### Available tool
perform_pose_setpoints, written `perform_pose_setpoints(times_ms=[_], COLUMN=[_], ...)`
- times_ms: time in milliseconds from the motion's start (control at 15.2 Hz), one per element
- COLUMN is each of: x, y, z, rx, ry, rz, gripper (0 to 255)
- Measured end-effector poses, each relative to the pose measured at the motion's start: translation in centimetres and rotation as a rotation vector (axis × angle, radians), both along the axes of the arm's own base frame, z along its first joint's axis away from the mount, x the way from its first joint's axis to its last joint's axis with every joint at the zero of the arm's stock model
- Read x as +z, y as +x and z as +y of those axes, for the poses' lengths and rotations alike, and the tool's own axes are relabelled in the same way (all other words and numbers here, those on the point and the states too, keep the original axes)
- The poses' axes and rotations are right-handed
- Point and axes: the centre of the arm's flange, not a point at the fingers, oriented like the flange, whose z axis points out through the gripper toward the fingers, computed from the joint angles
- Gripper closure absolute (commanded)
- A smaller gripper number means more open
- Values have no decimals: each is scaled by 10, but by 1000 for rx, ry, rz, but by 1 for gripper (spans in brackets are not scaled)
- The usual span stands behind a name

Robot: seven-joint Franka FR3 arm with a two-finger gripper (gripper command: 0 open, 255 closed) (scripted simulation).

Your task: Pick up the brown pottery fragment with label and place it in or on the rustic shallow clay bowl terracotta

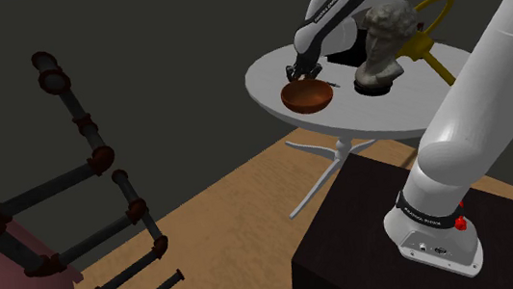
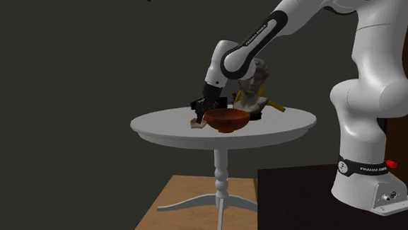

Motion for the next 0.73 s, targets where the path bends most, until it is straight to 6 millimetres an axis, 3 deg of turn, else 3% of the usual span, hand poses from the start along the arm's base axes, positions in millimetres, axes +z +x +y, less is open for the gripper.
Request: perform_pose_setpoints(times_ms=[726], x=[51], y=[-1], z=[3], rx=[4], ry=[6], rz=[15], gripper=[255])
